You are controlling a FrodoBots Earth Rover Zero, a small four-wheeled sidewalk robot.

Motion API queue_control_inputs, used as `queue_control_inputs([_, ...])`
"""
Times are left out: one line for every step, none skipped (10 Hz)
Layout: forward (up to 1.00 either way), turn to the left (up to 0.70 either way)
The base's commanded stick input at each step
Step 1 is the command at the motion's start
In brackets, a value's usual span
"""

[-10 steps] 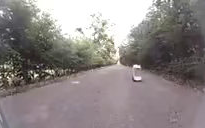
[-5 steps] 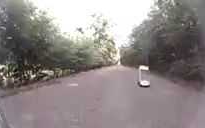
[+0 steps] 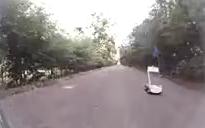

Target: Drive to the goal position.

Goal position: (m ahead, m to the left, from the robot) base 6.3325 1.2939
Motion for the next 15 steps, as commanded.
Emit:
queue_control_inputs([0.70, 0.00])
queue_control_inputs([0.70, -0.01])
queue_control_inputs([0.70, -0.04])
queue_control_inputs([0.70, -0.08])
queue_control_inputs([0.70, -0.11])
queue_control_inputs([0.70, -0.15])
queue_control_inputs([0.70, -0.18])
queue_control_inputs([0.70, -0.22])
queue_control_inputs([0.70, -0.25])
queue_control_inputs([0.70, -0.29])
queue_control_inputs([0.70, -0.32])
queue_control_inputs([0.70, -0.31])
queue_control_inputs([0.70, -0.25])
queue_control_inputs([0.70, -0.18])
queue_control_inputs([0.70, -0.12])
